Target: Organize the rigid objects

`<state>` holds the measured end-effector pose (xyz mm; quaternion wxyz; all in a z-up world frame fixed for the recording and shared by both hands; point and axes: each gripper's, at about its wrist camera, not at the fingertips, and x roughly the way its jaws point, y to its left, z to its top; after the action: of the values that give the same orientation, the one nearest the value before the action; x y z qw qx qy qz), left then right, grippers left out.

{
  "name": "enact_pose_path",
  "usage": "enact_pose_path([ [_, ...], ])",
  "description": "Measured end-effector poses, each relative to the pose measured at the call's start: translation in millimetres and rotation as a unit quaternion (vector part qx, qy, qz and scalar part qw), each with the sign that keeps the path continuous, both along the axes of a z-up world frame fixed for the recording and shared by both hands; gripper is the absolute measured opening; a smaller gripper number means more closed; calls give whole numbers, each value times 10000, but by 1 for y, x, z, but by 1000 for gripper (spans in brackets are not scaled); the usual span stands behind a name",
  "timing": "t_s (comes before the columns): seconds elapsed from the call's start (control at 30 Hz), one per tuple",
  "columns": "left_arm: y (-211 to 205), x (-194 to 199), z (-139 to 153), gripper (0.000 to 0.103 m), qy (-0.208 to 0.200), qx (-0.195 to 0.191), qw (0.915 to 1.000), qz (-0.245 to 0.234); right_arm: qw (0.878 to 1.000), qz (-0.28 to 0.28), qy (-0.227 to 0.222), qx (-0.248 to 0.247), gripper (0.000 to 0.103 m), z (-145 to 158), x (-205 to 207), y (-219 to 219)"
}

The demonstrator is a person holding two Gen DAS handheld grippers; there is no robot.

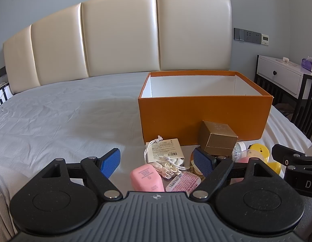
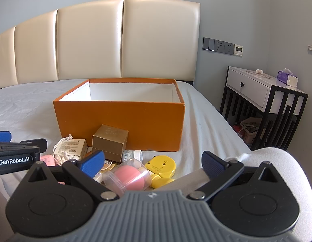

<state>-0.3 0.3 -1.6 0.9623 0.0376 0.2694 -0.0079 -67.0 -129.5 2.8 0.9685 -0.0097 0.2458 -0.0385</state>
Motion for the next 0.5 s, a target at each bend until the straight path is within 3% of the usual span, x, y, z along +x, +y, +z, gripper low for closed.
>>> enact_pose_path([
  [0.27,0,0,0,95,8,-39,10000,-7,10000,31,0,25,101,1,-4,-1],
  [0.5,-1,-2,-1,85,69,-89,9998,-140,9999,78,91,23,101,0,-2,0],
])
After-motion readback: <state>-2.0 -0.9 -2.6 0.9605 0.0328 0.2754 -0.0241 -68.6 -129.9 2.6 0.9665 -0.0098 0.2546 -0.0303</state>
